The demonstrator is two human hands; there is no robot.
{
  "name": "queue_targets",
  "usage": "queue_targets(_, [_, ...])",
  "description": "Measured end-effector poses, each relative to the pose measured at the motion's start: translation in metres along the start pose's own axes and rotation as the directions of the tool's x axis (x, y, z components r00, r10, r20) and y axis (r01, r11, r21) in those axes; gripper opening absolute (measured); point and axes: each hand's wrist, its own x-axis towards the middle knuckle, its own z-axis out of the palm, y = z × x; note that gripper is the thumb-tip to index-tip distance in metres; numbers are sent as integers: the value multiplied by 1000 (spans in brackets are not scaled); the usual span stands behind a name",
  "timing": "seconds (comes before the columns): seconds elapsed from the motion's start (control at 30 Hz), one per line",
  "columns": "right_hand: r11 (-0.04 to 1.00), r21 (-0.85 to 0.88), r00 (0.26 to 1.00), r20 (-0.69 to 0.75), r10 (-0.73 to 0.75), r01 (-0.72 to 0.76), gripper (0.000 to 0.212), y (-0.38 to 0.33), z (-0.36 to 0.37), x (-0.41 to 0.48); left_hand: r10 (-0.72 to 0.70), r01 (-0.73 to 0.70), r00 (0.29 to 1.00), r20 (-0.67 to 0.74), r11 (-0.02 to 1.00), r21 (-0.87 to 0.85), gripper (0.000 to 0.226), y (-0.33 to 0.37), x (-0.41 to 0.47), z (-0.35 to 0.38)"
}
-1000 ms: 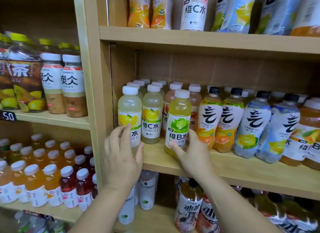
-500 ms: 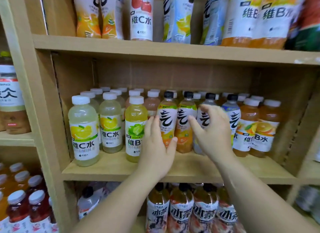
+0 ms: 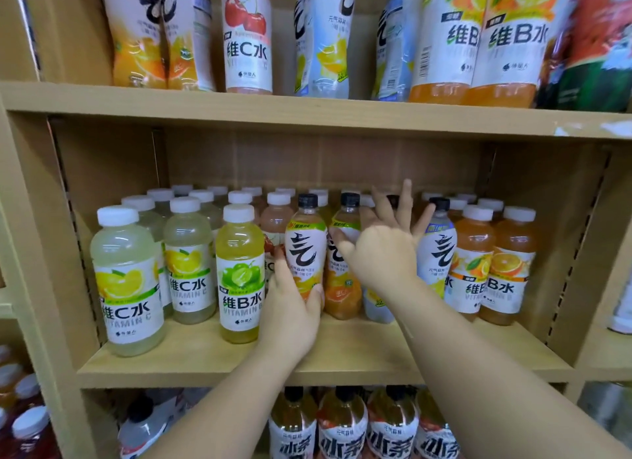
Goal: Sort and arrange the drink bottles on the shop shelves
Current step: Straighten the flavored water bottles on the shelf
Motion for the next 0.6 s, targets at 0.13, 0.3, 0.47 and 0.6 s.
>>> queue_targets(0.13, [996, 35, 987, -148, -70, 76, 70, 5, 2, -14, -12, 12, 1000, 6, 1000, 14, 49, -1, 2, 1])
queue_targets(0.3, [982, 150, 968, -238, -75, 113, 64, 16, 3, -47, 11, -11, 1000, -15, 999, 32, 54, -2, 1, 1])
queue_targets(0.47, [912, 385, 985, -148, -89, 140, 64, 15, 0, -68, 62, -60, 996, -61, 998, 32, 58, -3, -2, 0])
queue_targets(0.6, [841, 537, 998, -31, -50, 59, 80, 14, -5, -75, 52, -51, 999, -10, 999, 10, 59, 0, -9, -3])
